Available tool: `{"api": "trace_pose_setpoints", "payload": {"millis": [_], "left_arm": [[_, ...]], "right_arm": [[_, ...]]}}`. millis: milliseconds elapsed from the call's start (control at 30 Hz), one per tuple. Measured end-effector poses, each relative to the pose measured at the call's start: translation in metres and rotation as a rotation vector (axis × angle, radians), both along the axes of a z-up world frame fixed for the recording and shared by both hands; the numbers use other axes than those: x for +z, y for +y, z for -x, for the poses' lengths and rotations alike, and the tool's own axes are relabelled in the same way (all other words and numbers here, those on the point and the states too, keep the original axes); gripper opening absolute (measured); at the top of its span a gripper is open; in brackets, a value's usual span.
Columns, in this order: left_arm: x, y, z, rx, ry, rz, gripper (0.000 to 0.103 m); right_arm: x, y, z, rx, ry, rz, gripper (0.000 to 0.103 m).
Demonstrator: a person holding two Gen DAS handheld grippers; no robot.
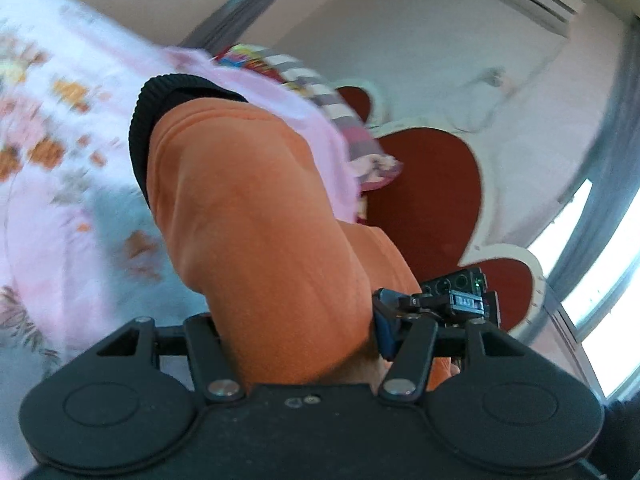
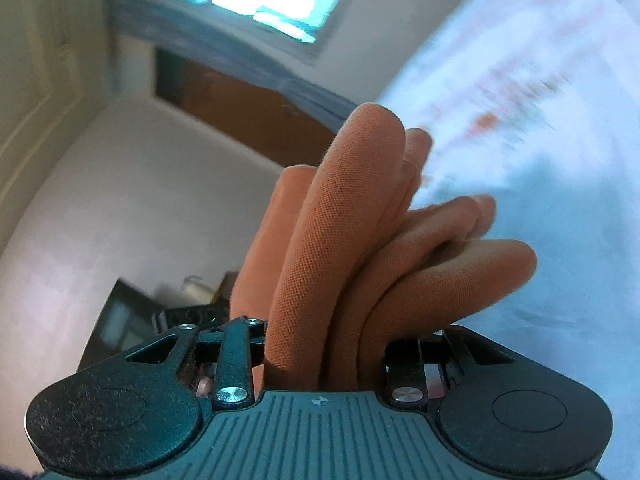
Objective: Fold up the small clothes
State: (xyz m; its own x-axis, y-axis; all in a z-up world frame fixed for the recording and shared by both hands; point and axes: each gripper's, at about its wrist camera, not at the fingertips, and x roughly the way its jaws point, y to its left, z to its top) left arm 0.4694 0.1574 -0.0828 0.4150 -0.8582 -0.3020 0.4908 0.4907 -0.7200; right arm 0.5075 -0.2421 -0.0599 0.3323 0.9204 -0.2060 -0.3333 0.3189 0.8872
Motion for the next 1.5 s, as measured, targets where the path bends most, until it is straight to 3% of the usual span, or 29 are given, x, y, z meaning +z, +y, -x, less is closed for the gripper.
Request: {"api": "trace_pose_setpoints", "payload": {"millis": [67,100,133,167,233,300,367,433,533,633,767,867,900,933,1000,1067,1100,1133,1167,1233,1300,1367,1400,1467,1500], "left_arm": [[-0.028,0.0,-0.019,0.016,0.086,-0.021,0.06],[-0.049,0.0,-0.028,0.044,0.172,-0.049,0.062],[-0.066,0.001,-0.03,0.067,0.243,-0.051,0.066],[-0.07,0.006,-0.025,0.074,0.233,-0.009,0.066],[-0.067,0.017,-0.011,0.071,0.242,0.049,0.069],[-0.063,0.025,0.01,0.045,0.226,0.037,0.072],[-0.064,0.031,0.028,0.06,0.242,0.042,0.072],[-0.063,0.031,0.04,0.076,0.257,0.042,0.072],[-0.056,0.023,0.051,0.094,0.225,-0.046,0.076],[-0.053,0.024,0.062,0.11,0.244,-0.057,0.074],[-0.052,0.005,0.069,0.084,0.246,-0.101,0.078],[-0.06,0.009,0.056,0.132,0.297,0.013,0.077],[-0.063,0.013,0.055,0.129,0.31,0.068,0.077],[-0.064,0.021,0.057,0.117,0.313,0.126,0.076],[-0.058,0.032,0.066,0.099,0.293,0.193,0.071],[-0.054,0.042,0.076,0.099,0.286,0.206,0.069],[-0.056,0.046,0.082,0.105,0.294,0.186,0.069],[-0.06,0.05,0.086,0.13,0.311,0.1,0.071],[-0.065,0.051,0.089,0.168,0.324,0.001,0.06],[-0.06,0.052,0.103,0.205,0.298,-0.05,0.064],[-0.032,0.041,0.12,0.286,0.236,-0.189,0.081],[-0.004,0.023,0.143,0.336,0.089,-0.323,0.086],[0.005,0.012,0.154,0.357,0.02,-0.404,0.087],[0.014,-0.014,0.173,0.474,-0.006,-0.596,0.086],[0.019,-0.024,0.188,0.508,-0.031,-0.627,0.086]], "right_arm": [[-0.032,-0.001,-0.027,-0.037,0.107,0.039,0.037],[-0.055,-0.006,-0.041,-0.064,0.188,0.087,0.049],[-0.074,-0.01,-0.048,-0.086,0.257,0.109,0.046],[-0.087,-0.019,-0.051,-0.081,0.287,0.035,0.046],[-0.086,-0.038,-0.045,-0.091,0.288,-0.026,0.057],[-0.076,-0.053,-0.03,-0.056,0.209,-0.011,0.076],[-0.071,-0.06,-0.013,0.005,0.156,0.031,0.078],[-0.073,-0.057,-0.004,0.032,0.142,0.074,0.078],[-0.068,-0.047,0.0,0.03,0.131,0.128,0.078],[-0.058,-0.036,0.006,0.038,0.118,0.206,0.073],[-0.054,-0.026,0.021,0.039,0.098,0.226,0.074],[-0.063,-0.023,0.018,-0.002,0.146,0.195,0.07],[-0.054,-0.027,0.02,-0.013,0.172,0.173,0.047],[-0.049,-0.031,0.022,-0.014,0.189,0.13,0.043],[-0.039,-0.033,0.023,-0.001,0.19,0.083,0.042],[-0.031,-0.033,0.031,0.038,0.191,0.092,0.042],[-0.033,-0.031,0.037,0.052,0.202,0.098,0.042],[-0.038,-0.029,0.041,0.053,0.212,0.135,0.042],[-0.044,-0.025,0.043,0.031,0.215,0.216,0.043],[-0.053,-0.025,0.052,-0.014,0.188,0.236,0.043],[-0.041,-0.027,0.065,-0.098,0.17,0.256,0.051],[-0.016,-0.026,0.089,-0.138,0.04,0.317,0.056],[-0.004,-0.022,0.103,-0.148,-0.031,0.361,0.066],[0.01,-0.013,0.135,-0.2,-0.112,0.47,0.069],[0.017,-0.009,0.15,-0.215,-0.137,0.493,0.076]]}}
